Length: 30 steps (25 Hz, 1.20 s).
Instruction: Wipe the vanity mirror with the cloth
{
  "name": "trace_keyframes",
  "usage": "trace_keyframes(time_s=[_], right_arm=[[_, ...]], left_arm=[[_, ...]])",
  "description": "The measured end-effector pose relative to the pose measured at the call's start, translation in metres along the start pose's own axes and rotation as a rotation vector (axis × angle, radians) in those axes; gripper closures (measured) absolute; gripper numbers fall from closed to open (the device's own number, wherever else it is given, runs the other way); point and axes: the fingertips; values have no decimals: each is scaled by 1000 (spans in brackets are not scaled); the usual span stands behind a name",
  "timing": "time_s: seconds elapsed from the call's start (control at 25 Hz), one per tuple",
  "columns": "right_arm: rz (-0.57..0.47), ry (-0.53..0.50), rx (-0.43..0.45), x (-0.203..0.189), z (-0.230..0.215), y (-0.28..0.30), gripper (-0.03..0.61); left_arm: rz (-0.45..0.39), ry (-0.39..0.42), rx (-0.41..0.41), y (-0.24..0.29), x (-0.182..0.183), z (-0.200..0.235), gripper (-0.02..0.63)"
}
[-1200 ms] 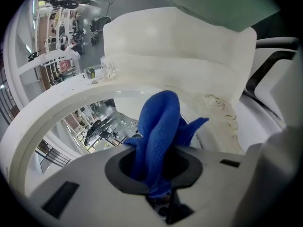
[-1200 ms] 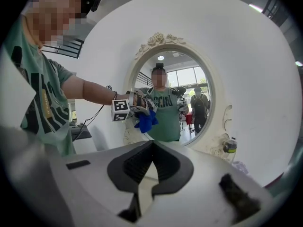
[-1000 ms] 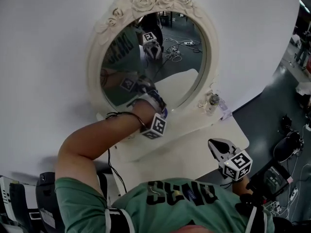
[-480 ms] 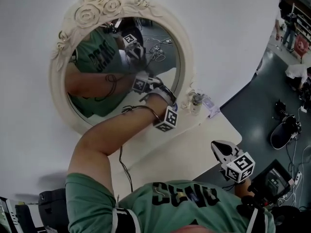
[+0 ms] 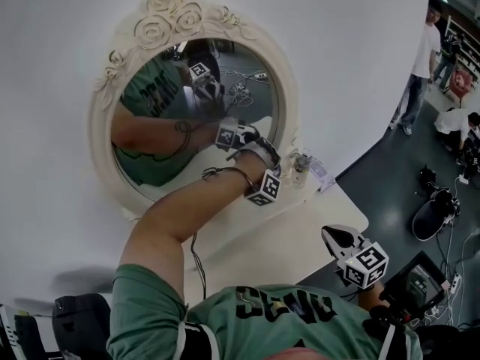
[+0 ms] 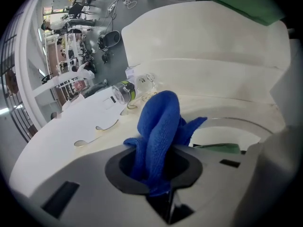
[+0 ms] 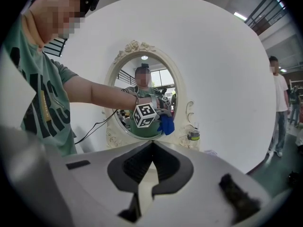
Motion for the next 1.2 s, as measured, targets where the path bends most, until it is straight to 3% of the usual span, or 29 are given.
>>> trace_keyframes(time_s=[0.2,0.4,0.64,0.8,0.92,1.2], right_arm=[[-13,-27,34,13,23,4,571],[-38,-76,127,33,69,23,571],[-57,-138,269,50,133,51,571],[-63,-154,325,52,160,62,571],[-69,-161,345,55,171,66,571],[-69,-136,279,50,145,52,571]], left_arm=[[0,-29,34,-61,-22,-27,529],[18,-59,49,-140,-57,-93,529],[118,-114,-125,-188,-110,-212,529],[153,-167,-221,-198,-130,-264,529],[163,-172,-242,-194,-133,-281,532],[186,-104,-291,-157,-125,-287,532]])
Point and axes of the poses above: the fingertips, and each gripper's own axes: y forward along the fingers, z to its left, x out of its top, and after that the axes turned 7 degrees about -x, right-handed
